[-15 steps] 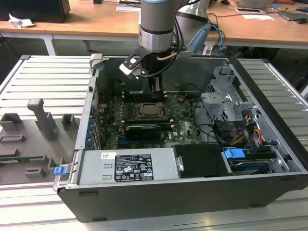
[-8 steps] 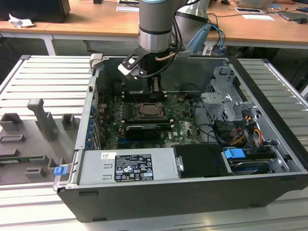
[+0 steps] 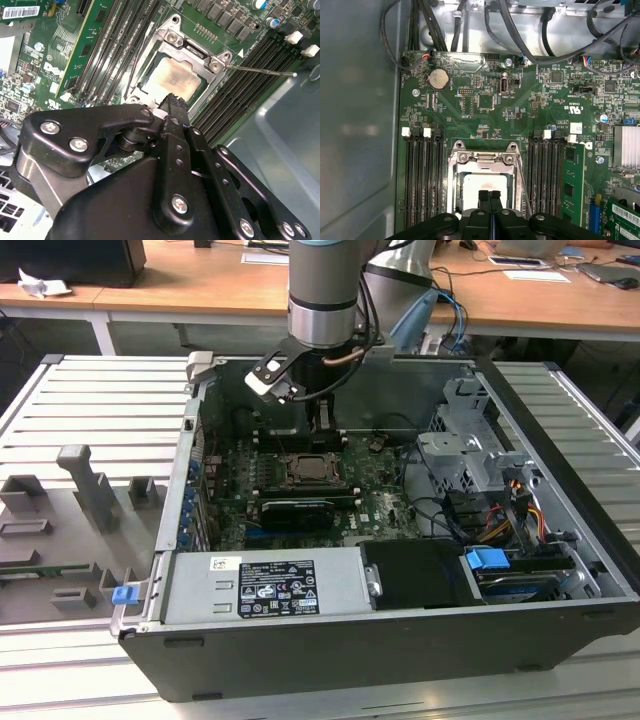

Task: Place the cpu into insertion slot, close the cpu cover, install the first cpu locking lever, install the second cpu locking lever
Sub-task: 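Install the first cpu locking lever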

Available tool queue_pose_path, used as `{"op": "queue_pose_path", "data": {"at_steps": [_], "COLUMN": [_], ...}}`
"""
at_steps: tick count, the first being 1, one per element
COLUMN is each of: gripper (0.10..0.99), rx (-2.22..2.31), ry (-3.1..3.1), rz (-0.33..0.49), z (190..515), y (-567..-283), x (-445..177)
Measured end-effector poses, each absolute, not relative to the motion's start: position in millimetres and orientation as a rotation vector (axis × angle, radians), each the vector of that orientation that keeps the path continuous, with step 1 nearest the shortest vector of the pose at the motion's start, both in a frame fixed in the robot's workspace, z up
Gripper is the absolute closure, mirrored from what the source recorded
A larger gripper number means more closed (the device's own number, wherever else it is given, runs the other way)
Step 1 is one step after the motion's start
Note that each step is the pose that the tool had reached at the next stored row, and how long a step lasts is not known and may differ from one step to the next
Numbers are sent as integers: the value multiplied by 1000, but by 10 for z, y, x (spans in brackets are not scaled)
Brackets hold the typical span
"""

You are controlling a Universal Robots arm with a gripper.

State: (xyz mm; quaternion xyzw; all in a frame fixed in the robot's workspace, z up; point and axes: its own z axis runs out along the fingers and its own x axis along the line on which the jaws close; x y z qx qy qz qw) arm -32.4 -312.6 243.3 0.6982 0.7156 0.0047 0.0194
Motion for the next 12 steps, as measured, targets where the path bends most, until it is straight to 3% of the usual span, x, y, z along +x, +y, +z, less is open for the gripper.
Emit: {"op": "queue_pose_path", "data": {"at_steps": [12], "gripper": [980], "rx": [2167], "ry": [2221], "rz": [15], "z": [2482], "y": [-3126], "x": [-324]}}
